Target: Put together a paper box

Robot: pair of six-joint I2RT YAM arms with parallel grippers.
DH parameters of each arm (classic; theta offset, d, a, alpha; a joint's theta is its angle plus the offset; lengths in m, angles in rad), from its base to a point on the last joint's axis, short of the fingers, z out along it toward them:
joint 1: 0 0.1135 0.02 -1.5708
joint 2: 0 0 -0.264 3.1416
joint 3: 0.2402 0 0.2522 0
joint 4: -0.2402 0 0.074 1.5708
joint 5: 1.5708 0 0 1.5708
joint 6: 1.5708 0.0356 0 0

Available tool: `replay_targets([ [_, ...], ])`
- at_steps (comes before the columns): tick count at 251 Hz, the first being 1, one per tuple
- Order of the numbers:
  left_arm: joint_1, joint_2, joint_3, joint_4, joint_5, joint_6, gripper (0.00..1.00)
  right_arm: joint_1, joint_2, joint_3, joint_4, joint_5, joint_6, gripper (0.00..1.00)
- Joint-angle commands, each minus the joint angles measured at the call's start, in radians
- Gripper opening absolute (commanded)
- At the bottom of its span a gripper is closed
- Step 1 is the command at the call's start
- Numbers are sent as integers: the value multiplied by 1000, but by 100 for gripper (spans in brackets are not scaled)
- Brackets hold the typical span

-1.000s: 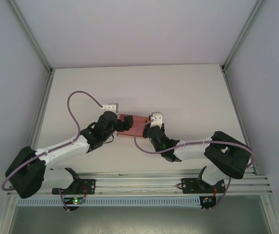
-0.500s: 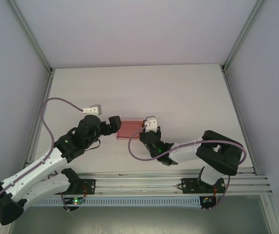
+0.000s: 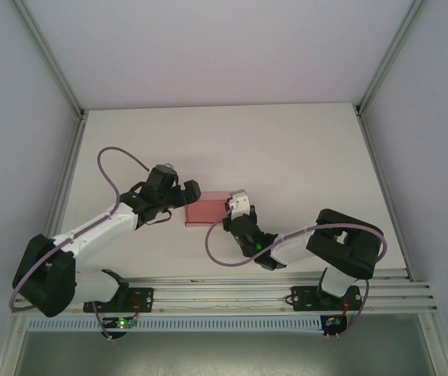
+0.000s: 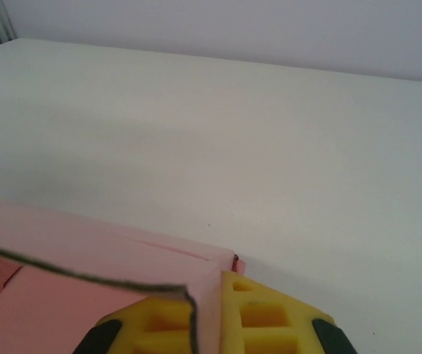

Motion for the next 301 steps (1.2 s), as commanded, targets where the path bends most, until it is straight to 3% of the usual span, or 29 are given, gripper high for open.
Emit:
replay_targets([
  [1,13,28,-38,128,39,5,95,13,34,-45,-100,-76,-1,8],
  [26,17,79,-70,170,54,4,87,11,13,-65,-115,-72,15,13],
  [44,17,98,-105,213,66,-4,80,12,-24,-69,-151,-88,27,26],
  [64,18,104,-160,270,61,-13,79,12,-65,-54,-236,-114,40,40],
  [110,18,105,-221,337,46,-3,77,12,-156,-73,-379,-164,79,52],
  [143,18,108,-215,342,59,38,68,11,-275,-109,-550,-261,78,74],
  [184,18,126,-186,321,63,77,65,2,-442,-116,-762,-337,70,98],
  [216,18,150,-185,339,92,85,55,-69,-527,-115,-792,-404,121,98],
  [249,21,178,-201,379,122,78,46,-232,-552,-84,-755,-637,232,98],
  [259,22,182,-208,393,127,74,38,-268,-548,-66,-743,-697,254,98],
  [281,25,185,-226,430,132,52,24,-314,-520,-5,-758,-752,283,98],
  [301,30,185,-242,464,144,32,21,-348,-470,78,-842,-773,294,98],
])
